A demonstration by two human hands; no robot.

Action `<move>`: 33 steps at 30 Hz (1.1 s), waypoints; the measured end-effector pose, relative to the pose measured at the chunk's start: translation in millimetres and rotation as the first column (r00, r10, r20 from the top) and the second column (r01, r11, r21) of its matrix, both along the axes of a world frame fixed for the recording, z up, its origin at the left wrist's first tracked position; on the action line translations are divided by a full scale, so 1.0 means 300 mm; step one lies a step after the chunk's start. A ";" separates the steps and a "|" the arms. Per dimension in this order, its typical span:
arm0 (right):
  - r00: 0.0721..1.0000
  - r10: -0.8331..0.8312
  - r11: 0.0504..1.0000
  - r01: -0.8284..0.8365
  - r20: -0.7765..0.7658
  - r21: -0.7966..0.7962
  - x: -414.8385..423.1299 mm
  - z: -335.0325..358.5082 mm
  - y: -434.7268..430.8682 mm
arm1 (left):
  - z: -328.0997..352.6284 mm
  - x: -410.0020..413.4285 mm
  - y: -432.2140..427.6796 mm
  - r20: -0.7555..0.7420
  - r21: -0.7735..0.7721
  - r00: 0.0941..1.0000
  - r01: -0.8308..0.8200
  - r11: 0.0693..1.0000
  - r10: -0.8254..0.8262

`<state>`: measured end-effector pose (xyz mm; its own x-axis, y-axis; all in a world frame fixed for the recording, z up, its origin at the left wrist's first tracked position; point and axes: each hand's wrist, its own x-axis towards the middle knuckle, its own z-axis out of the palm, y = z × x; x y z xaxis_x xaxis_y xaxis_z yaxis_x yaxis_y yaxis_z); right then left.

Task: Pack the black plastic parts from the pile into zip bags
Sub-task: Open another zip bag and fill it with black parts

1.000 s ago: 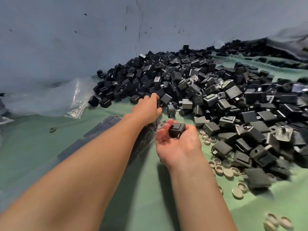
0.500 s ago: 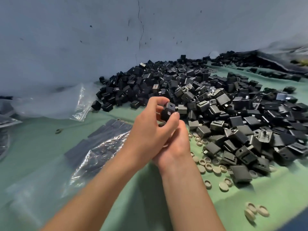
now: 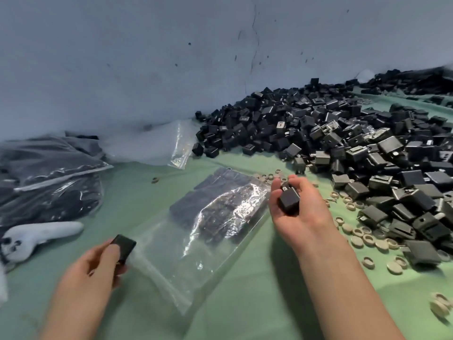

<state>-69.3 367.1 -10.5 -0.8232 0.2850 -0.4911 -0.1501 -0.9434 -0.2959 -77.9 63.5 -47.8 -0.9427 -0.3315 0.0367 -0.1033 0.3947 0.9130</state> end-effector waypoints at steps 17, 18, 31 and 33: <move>0.996 -0.003 0.990 -0.009 0.087 0.141 -0.025 -0.001 -0.090 | -0.014 0.061 -0.123 -0.048 -0.550 0.976 0.152 0.821 -0.214; 0.996 0.004 0.989 -0.018 0.090 0.150 -0.028 0.001 -0.103 | -0.029 0.064 -0.112 -0.072 -0.600 0.949 0.206 0.773 -0.308; 0.991 0.039 0.976 -0.065 0.125 0.206 -0.043 -0.007 -0.161 | -0.067 0.099 0.011 -0.045 -0.654 0.668 0.542 0.528 -0.743; 0.991 0.030 0.976 -0.057 0.127 0.209 -0.041 -0.006 -0.154 | -0.062 0.083 -0.009 -0.042 -0.586 0.622 0.619 0.523 -0.782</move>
